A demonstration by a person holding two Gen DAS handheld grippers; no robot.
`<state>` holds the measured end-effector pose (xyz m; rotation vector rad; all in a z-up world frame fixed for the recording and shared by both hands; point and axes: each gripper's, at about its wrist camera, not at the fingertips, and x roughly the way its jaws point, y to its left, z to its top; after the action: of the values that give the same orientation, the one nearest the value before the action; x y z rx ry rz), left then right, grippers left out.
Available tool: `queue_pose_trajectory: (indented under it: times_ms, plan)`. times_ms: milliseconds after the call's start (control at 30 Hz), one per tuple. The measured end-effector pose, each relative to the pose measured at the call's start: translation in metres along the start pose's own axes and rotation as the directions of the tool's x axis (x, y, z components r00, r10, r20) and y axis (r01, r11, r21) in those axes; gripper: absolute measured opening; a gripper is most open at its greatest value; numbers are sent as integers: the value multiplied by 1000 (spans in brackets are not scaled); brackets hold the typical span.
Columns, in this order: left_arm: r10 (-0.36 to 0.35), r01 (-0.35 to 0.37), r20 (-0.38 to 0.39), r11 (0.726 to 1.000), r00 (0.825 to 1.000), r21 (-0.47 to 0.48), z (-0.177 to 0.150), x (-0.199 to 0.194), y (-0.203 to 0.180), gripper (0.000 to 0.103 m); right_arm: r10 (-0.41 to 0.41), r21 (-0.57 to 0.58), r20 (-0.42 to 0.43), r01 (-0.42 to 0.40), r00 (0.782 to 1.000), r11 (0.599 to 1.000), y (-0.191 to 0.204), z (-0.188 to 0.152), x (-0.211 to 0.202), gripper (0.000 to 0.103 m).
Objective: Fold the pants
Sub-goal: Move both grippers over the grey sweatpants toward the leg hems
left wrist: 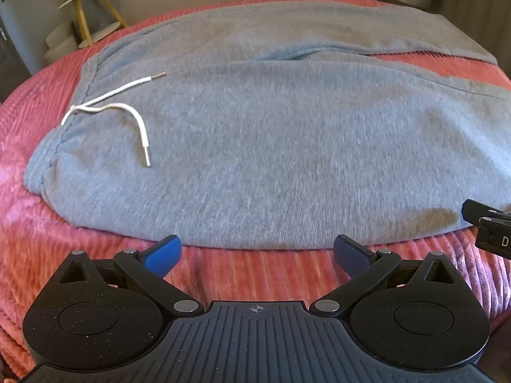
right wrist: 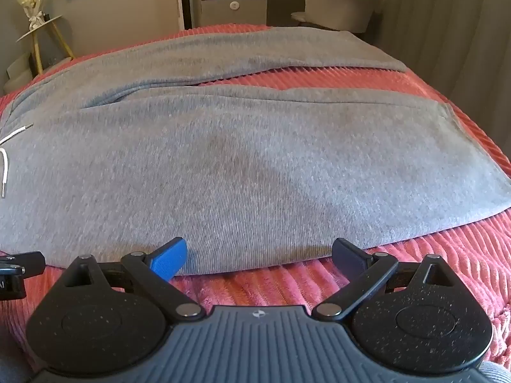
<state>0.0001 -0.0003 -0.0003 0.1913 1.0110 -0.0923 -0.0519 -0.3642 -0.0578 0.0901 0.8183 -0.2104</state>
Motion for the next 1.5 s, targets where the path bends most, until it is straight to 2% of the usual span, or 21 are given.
queue_pose_trajectory:
  times_ms: [767, 1000, 1167, 1267, 1333, 1433, 1500]
  plan:
    - [-20, 20, -10, 1000, 1000, -8, 0, 1, 3, 103, 19, 1, -17, -19, 1000, 1000, 0, 1, 2, 98]
    - [-11, 11, 0, 1000, 1000, -2, 0, -1, 2, 103, 51, 27, -45, -50, 998, 998, -3, 5, 4, 98]
    - [-18, 19, 39, 1000, 999, -16, 4, -14, 10, 103, 138, 86, -73, -132, 988, 987, -13, 11, 2, 98]
    - [-19, 21, 47, 999, 999, -31, 17, -15, 19, 103, 197, 144, -133, -178, 971, 973, -26, 25, 9, 98]
    - [0, 3, 65, 998, 998, -60, 32, -15, 28, 103, 194, 144, -118, -177, 974, 974, -35, 44, 13, 97]
    - [43, -28, 99, 988, 994, -151, 62, -14, 45, 103, 112, 105, -2, -111, 994, 988, -48, 93, 14, 97]
    - [84, -53, 125, 970, 989, -237, 89, -7, 57, 103, 33, 100, 109, -44, 993, 994, -56, 134, 17, 97]
